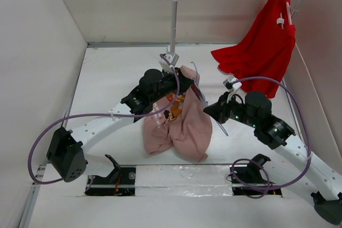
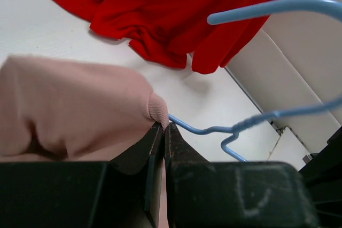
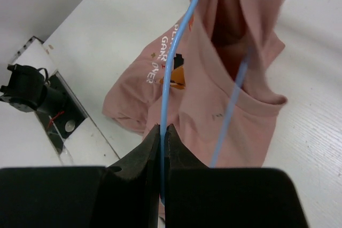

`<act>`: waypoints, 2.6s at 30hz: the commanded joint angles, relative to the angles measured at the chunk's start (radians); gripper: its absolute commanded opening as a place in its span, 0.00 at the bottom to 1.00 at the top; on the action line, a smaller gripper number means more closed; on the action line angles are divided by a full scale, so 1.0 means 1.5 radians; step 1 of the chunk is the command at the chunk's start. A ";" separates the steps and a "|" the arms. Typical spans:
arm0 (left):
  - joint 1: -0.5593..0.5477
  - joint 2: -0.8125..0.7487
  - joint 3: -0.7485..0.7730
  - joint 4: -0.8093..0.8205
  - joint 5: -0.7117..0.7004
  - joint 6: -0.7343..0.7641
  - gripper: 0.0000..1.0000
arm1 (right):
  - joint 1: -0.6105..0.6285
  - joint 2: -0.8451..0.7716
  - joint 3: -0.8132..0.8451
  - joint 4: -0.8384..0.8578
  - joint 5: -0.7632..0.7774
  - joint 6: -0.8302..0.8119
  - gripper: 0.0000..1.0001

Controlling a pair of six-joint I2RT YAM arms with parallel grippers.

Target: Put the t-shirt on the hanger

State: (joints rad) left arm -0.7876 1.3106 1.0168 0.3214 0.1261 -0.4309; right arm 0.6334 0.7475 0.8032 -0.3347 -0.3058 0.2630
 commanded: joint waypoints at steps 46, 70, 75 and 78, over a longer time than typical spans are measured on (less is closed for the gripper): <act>-0.003 -0.155 0.099 -0.045 -0.140 -0.088 0.67 | 0.085 -0.040 -0.248 0.774 0.283 0.035 0.00; -0.003 0.039 0.096 0.187 -0.089 -0.359 0.77 | 0.097 -0.055 -0.279 0.761 0.254 0.000 0.00; -0.003 0.070 0.097 0.205 -0.052 -0.371 0.61 | 0.103 -0.016 -0.270 0.763 0.251 -0.022 0.00; -0.003 0.068 0.091 0.205 -0.054 -0.367 0.55 | 0.103 0.014 -0.261 0.766 0.244 -0.032 0.00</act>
State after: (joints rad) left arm -0.7853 1.4384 1.1488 0.5323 0.0032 -0.9634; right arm 0.7803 0.7513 0.3779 0.7040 0.0723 0.2554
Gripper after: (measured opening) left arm 0.557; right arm 0.054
